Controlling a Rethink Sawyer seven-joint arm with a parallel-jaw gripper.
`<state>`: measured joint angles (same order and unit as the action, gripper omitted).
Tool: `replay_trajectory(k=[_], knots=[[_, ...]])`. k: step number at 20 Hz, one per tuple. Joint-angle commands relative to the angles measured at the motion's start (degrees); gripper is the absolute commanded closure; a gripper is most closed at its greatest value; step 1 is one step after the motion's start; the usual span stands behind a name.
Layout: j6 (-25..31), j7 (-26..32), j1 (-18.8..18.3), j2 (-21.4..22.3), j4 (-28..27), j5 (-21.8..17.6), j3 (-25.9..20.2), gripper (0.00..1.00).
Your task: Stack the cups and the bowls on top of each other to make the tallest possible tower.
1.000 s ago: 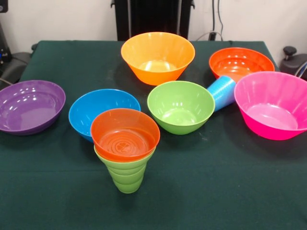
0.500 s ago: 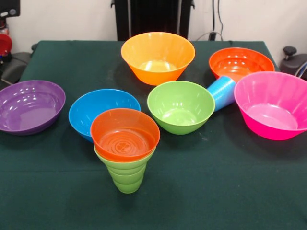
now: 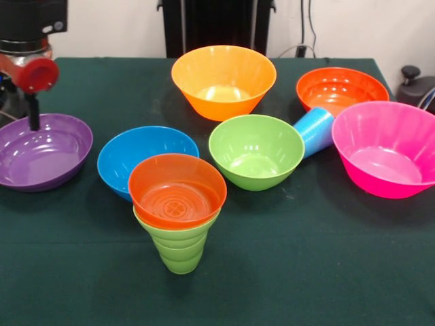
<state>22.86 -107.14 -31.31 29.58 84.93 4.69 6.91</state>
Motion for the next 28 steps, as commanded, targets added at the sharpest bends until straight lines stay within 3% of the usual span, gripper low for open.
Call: replay_trajectory(k=[1, 4, 9, 16, 21, 23, 28], knots=[[-0.63, -12.92, 5.45, -3.47, 0.48, 2.91, -2.70, 0.00], [0.56, -12.96, 6.37, -4.30, -1.51, 4.00, -2.35, 0.00], [0.82, -13.56, 7.95, -2.83, -0.18, 4.81, -2.52, 0.00], [0.46, -15.66, 11.75, 0.14, 5.85, 4.44, -0.92, 0.00], [1.71, -14.11, 10.82, 4.51, 14.03, 3.79, -1.79, 0.00], [-1.21, -14.62, 10.77, 5.35, 16.44, 3.66, -2.48, 0.00], [-3.77, -16.10, 12.17, 5.26, 17.10, 4.27, -2.45, 0.00]])
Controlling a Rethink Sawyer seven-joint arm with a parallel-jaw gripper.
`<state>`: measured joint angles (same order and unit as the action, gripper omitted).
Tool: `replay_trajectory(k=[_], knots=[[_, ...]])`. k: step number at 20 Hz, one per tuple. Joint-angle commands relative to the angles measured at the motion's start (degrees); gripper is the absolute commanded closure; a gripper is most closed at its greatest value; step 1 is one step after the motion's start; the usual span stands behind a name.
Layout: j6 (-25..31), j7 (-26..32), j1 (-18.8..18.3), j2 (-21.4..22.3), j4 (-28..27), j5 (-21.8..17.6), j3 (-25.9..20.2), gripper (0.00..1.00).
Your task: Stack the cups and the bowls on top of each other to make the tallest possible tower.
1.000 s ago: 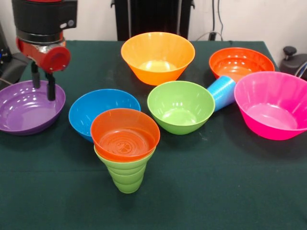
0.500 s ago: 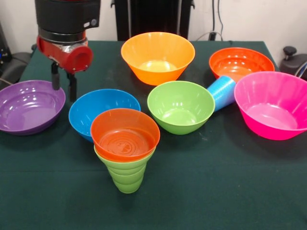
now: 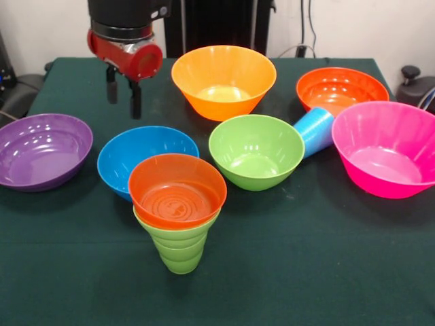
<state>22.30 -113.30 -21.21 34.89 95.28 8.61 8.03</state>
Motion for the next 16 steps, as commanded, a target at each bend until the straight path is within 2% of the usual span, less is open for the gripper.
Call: replay_trajectory(k=[1, 4, 9, 16], knots=[[-2.75, -9.98, 2.19, -0.11, 6.78, 0.62, -3.63, 0.00], [-1.63, -9.91, 2.99, -1.27, 5.81, 0.74, -2.79, 0.00], [-6.88, -9.37, 1.63, -3.20, 7.65, 0.19, -4.58, 0.00], [-12.34, -8.65, 1.06, -6.38, 8.08, -1.10, -4.85, 0.00]])
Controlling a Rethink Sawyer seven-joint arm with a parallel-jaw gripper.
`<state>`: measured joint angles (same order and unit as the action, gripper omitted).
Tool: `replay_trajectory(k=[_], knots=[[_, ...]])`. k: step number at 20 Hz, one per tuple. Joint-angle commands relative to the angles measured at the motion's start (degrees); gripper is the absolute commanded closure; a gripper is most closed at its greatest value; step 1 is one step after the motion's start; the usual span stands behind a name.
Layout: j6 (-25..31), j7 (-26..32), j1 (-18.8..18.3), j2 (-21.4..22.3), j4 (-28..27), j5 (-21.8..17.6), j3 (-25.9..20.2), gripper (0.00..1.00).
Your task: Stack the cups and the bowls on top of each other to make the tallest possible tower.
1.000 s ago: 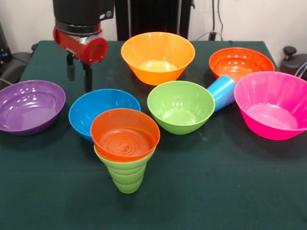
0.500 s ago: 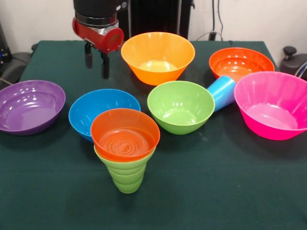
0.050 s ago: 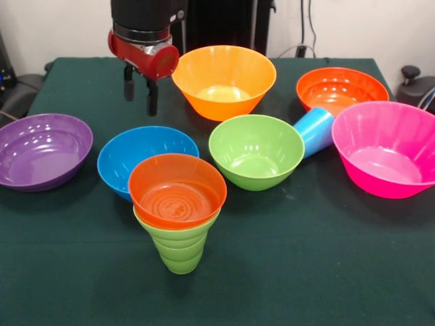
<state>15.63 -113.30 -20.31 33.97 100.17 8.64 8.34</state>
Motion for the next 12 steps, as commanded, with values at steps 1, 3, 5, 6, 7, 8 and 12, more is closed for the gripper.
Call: replay_trajectory(k=[1, 3, 5, 6, 7, 8, 12], knots=[[-6.59, -8.62, 0.05, -5.71, 3.34, -1.26, -5.18, 0.00], [-7.43, -8.36, -0.01, -6.15, 3.35, -1.38, -4.92, 0.00], [-8.03, -8.30, 0.35, -6.10, 3.70, -1.38, -4.48, 0.00], [-8.74, -8.45, 0.48, -5.84, 4.55, -1.52, -4.46, 0.00], [-9.11, -8.43, 0.38, -5.81, 4.88, -1.56, -4.59, 0.00], [-9.39, -8.14, 0.12, -6.26, 4.70, -1.63, -4.62, 0.00], [-11.16, -7.50, -1.29, -7.66, 4.15, -1.80, -5.34, 0.00]])
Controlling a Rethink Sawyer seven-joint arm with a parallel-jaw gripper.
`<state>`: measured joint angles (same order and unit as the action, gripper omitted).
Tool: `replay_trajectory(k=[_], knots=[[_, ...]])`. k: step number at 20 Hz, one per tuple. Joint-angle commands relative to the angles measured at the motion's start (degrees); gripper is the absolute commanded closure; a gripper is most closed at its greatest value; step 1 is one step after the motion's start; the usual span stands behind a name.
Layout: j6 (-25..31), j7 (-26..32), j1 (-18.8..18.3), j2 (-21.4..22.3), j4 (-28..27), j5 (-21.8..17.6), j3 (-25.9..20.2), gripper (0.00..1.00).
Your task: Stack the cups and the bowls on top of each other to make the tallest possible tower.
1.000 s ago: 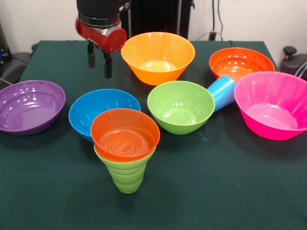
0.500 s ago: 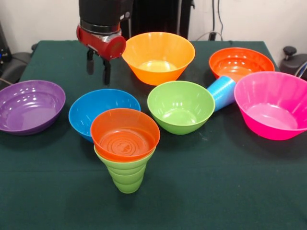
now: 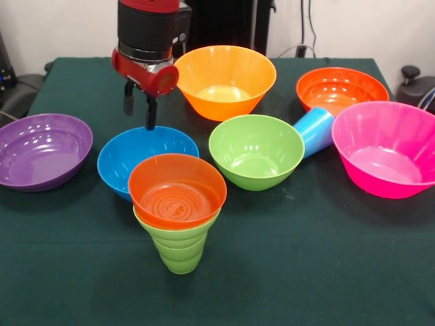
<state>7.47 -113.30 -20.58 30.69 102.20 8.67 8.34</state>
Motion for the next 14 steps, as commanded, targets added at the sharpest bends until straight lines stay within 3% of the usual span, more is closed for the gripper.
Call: replay_trajectory(k=[1, 14], knots=[[-3.17, -7.40, -1.05, -4.50, 2.06, -1.81, -5.27, 0.00], [-5.15, -6.58, -2.69, -7.17, 0.07, -2.34, -5.46, 0.00]])
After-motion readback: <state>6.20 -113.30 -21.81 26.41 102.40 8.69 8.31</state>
